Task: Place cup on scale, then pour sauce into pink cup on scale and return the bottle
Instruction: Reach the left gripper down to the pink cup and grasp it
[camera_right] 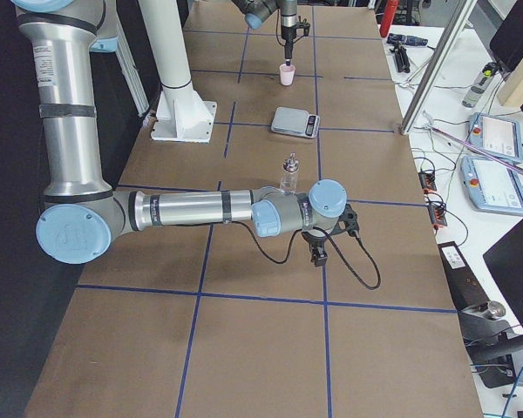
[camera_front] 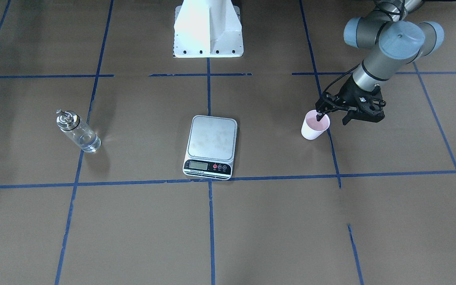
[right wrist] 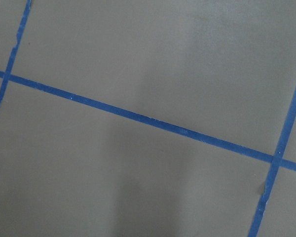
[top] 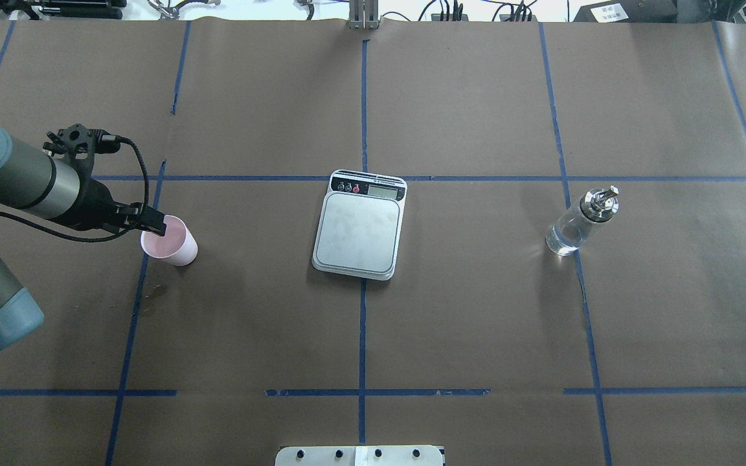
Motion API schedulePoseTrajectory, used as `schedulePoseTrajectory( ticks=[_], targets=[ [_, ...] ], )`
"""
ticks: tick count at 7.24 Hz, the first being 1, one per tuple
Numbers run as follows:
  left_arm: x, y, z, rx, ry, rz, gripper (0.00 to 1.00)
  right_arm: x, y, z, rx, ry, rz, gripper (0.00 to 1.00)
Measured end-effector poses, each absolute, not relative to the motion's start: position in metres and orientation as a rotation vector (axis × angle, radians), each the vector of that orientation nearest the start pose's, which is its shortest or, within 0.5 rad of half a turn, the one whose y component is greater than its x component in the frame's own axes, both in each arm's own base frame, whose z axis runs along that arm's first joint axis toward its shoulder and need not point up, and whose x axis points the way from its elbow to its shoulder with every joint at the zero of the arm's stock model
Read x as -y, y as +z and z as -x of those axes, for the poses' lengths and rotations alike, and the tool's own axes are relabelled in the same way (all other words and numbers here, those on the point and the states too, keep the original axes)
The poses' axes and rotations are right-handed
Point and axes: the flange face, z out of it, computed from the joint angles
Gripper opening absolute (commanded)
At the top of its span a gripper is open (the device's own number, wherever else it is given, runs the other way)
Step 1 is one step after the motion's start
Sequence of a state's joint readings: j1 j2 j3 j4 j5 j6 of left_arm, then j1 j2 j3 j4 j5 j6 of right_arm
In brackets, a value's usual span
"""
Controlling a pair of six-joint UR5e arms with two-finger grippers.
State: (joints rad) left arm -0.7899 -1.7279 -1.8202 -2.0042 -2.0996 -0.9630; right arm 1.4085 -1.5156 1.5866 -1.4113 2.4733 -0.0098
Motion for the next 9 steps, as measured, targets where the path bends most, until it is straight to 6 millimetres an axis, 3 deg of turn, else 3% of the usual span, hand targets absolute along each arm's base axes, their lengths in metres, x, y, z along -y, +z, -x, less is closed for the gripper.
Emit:
schedulePoseTrajectory(
  ticks=[3,4,5,7,8,9],
  targets=[
    [0.452,0.416,-0.342,-0.938,0.063,-0.132,0.82,0.528,0.596,0.031,0.914,-0.263,-0.145,1.00],
    [0.451,0.419,-0.345,-0.935,0.066,-0.126,0.75,0.528,0.596,0.031,0.914,-0.262,-0.145,1.00],
    [0.452,0.422,-0.348,-0.931,0.067,-0.121,0.62,0.528,0.596,0.031,0.914,-0.262,-0.145,1.00],
    [0.455,0.426,-0.352,-0.926,0.067,-0.115,0.18,0.528,0.596,0.031,0.915,-0.262,-0.145,1.00],
    [0.455,0.427,-0.352,-0.926,0.067,-0.113,0.00,0.527,0.596,0.031,0.916,-0.262,-0.145,1.00],
    [0.456,0.426,-0.353,-0.927,0.068,-0.113,0.00,0.527,0.596,0.031,0.915,-0.262,-0.146,1.00]
  ],
)
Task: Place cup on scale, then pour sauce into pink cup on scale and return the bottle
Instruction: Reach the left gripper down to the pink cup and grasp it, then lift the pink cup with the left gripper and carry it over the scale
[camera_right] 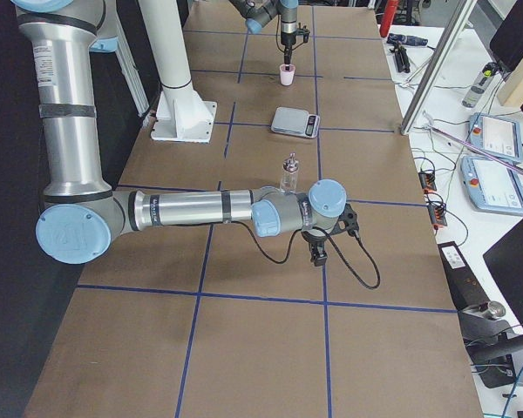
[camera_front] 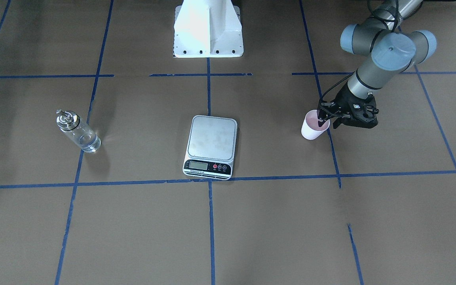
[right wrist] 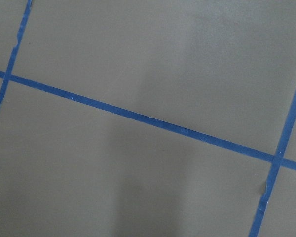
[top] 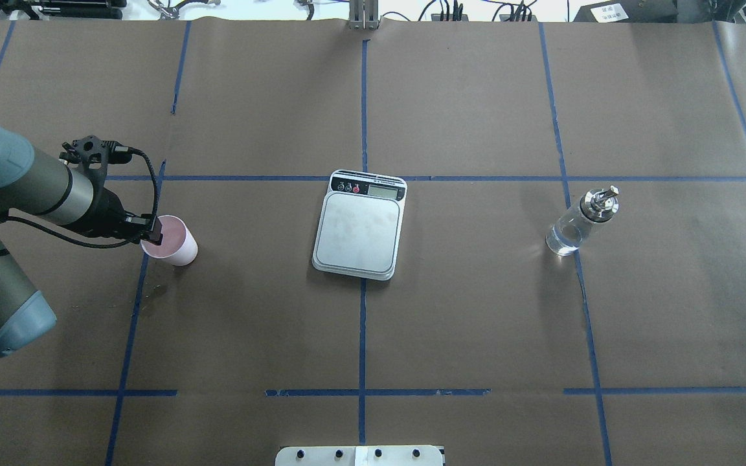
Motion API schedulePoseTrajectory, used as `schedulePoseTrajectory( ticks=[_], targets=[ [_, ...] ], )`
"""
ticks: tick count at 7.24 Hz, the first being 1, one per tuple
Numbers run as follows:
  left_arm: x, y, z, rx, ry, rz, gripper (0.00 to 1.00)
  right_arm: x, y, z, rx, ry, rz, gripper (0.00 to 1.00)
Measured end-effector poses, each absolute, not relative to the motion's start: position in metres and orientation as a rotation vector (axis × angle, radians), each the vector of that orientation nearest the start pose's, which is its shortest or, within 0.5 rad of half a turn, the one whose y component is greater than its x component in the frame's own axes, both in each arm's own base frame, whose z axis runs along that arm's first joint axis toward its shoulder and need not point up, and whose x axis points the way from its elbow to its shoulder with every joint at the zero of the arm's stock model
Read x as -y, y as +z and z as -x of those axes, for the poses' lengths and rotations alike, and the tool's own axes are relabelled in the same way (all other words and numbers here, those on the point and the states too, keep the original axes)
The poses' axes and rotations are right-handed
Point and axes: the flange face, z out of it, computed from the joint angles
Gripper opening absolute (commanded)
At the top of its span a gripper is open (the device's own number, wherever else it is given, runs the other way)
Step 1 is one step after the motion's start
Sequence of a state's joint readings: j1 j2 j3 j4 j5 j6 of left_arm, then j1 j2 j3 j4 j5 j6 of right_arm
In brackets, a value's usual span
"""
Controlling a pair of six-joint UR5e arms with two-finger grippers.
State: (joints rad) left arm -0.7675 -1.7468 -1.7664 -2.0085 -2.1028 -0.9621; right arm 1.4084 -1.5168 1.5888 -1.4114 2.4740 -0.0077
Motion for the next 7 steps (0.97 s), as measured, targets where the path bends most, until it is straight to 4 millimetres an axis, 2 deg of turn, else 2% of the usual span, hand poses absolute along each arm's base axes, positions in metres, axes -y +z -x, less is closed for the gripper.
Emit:
schedulePoseTrajectory(
  ticks=[3,4,5,7],
  targets=[
    [0.456,0.413,-0.350,-0.925,0.057,-0.100,0.00,0.527,0.595,0.030,0.916,-0.262,-0.147,1.00],
    [0.458,0.392,-0.350,-0.922,0.039,-0.089,0.00,0.527,0.594,0.030,0.916,-0.262,-0.149,1.00],
    [0.467,0.353,-0.359,-0.925,0.000,-0.070,0.00,0.527,0.593,0.030,0.917,-0.263,-0.151,1.00],
    [0.480,0.262,-0.386,-0.971,-0.068,-0.052,0.00,0.527,0.590,0.031,0.919,-0.266,-0.154,1.00]
  ],
)
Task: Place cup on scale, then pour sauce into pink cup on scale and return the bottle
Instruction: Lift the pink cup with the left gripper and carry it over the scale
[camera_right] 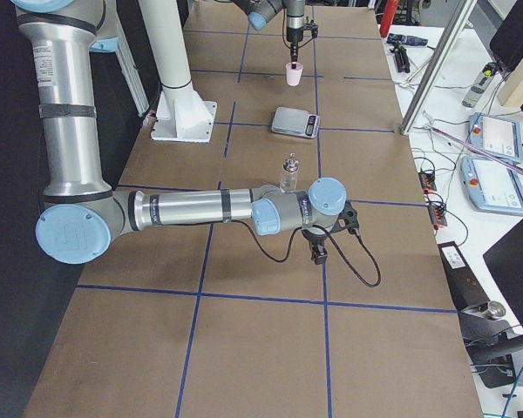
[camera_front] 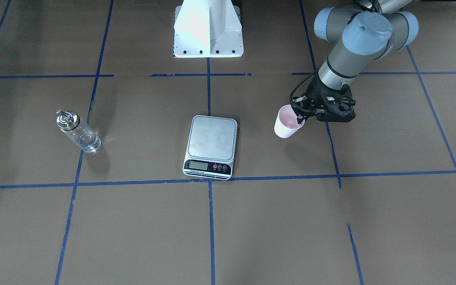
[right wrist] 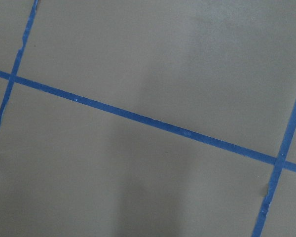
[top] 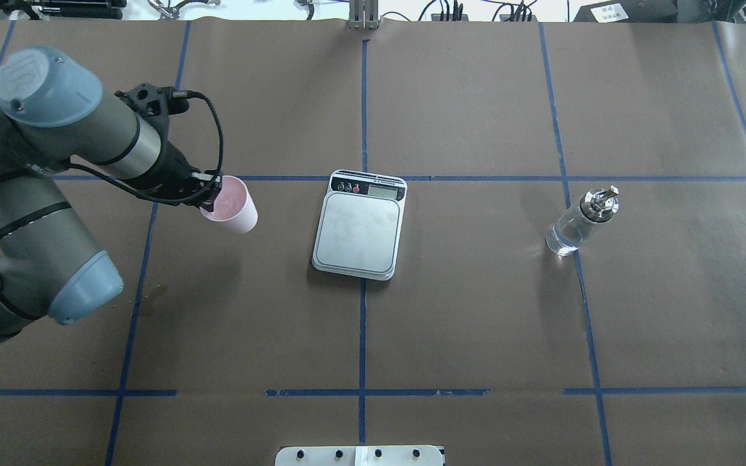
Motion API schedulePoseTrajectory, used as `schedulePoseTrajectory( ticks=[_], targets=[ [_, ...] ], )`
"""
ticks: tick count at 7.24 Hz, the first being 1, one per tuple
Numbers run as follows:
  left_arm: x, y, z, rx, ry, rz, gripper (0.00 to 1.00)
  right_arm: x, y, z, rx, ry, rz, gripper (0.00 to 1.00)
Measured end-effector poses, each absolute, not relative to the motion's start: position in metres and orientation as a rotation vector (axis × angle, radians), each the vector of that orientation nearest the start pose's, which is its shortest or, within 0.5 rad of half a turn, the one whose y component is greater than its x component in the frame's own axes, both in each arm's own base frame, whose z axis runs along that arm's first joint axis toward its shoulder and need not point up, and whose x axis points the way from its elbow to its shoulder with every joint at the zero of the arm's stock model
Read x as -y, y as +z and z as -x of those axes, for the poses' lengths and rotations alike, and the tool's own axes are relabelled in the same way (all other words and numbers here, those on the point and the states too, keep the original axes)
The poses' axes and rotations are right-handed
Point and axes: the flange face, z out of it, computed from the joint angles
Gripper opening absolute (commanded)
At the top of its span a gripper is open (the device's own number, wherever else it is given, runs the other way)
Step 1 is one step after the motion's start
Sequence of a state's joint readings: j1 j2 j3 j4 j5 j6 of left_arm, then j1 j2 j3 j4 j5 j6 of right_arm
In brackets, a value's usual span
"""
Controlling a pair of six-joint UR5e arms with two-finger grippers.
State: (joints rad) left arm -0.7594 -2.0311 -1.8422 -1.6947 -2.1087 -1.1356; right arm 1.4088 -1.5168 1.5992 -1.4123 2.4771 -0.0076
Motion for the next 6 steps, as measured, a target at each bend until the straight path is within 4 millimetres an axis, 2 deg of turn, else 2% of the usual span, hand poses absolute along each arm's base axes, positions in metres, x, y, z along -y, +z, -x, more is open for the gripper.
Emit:
schedulePoseTrajectory(
  ticks=[1,2,3,4,5,6],
  targets=[
    [0.479,0.224,-0.409,-1.000,-0.080,-0.055,0.00,0.528,0.590,0.031,0.919,-0.268,-0.156,1.00],
    [0.480,0.196,-0.437,-1.008,-0.085,-0.069,0.00,0.528,0.589,0.031,0.919,-0.269,-0.157,1.00],
    [0.485,0.174,-0.477,-0.994,-0.094,-0.074,0.00,0.528,0.589,0.031,0.918,-0.269,-0.158,1.00],
    [0.493,0.156,-0.514,-0.975,-0.104,-0.068,0.00,0.528,0.589,0.031,0.918,-0.269,-0.158,1.00],
    [0.495,0.147,-0.538,-0.960,-0.107,-0.063,0.00,0.528,0.589,0.031,0.919,-0.269,-0.158,1.00],
    [0.492,0.146,-0.552,-0.948,-0.108,-0.067,0.00,0.528,0.589,0.031,0.919,-0.269,-0.158,1.00]
  ],
)
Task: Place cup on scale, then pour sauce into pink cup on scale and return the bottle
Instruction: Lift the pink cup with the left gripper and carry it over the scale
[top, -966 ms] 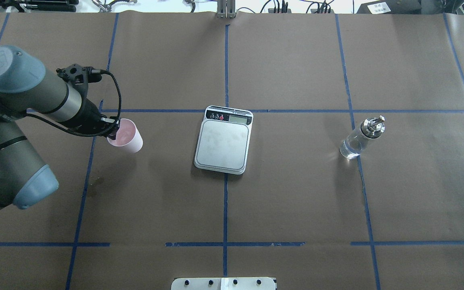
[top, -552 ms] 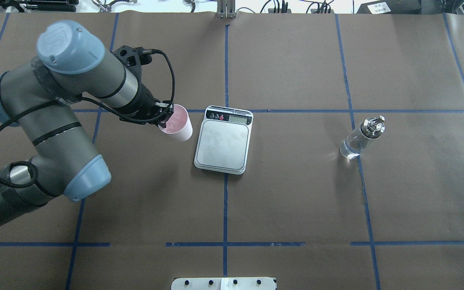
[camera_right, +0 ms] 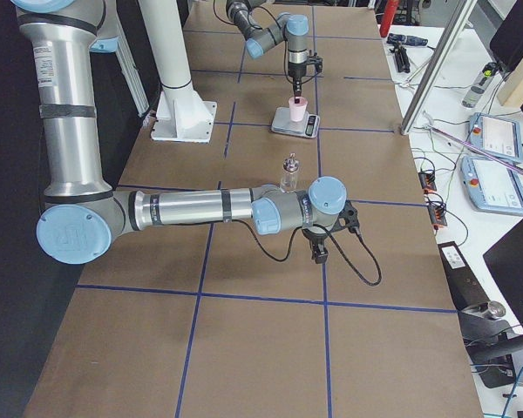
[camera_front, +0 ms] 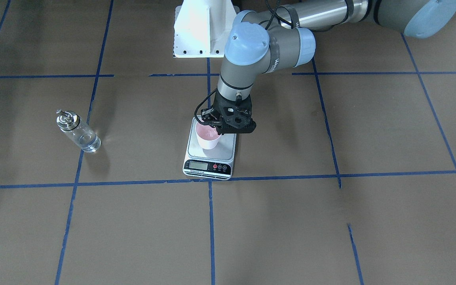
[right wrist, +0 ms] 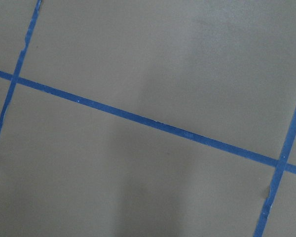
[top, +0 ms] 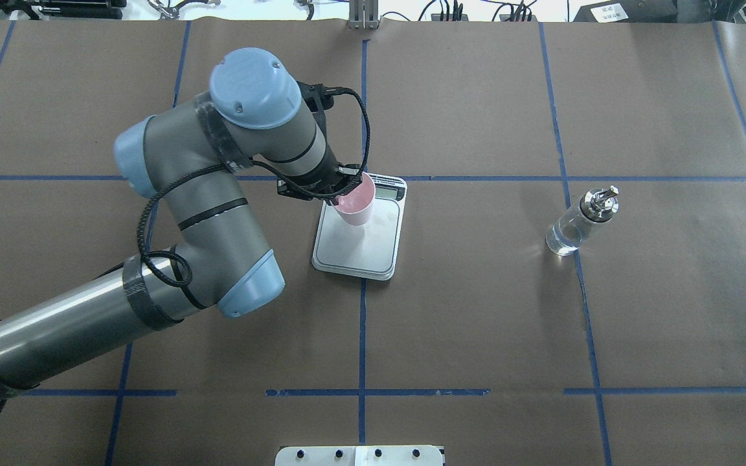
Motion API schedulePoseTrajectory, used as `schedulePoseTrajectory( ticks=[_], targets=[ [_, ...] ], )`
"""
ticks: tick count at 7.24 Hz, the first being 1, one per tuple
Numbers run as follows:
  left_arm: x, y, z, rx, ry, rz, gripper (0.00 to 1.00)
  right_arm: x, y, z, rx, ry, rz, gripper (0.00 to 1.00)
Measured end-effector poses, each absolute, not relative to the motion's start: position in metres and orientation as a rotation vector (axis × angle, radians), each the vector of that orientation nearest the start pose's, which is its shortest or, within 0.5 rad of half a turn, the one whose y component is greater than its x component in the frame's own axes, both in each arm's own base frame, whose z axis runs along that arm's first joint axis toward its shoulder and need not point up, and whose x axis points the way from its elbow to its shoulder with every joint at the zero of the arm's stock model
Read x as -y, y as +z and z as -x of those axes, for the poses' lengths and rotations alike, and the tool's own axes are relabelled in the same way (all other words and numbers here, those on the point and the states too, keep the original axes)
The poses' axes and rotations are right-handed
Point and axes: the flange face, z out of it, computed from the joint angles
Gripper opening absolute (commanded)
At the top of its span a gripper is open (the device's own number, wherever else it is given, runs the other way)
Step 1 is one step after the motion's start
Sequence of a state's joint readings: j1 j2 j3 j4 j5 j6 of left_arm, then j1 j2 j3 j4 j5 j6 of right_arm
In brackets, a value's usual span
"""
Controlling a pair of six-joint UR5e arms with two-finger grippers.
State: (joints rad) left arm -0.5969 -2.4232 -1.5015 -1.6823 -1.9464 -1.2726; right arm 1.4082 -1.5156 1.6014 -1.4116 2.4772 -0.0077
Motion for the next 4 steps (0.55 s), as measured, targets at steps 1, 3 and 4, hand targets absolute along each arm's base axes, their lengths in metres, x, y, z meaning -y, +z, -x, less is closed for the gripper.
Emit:
schedulePoseTrajectory(
  ticks=[1,3,4],
  targets=[
    [0.4893,0.1448,-0.5563,-0.942,-0.109,-0.071,0.00,0.5278,0.5887,0.0309,0.919,-0.269,-0.157,1.00],
    [0.4878,0.1470,-0.5578,-0.930,-0.112,-0.070,0.00,0.5278,0.5892,0.0309,0.918,-0.268,-0.157,1.00],
    [0.4876,0.1501,-0.5575,-0.924,-0.114,-0.068,0.00,0.5278,0.5895,0.0309,0.918,-0.268,-0.156,1.00]
  ],
)
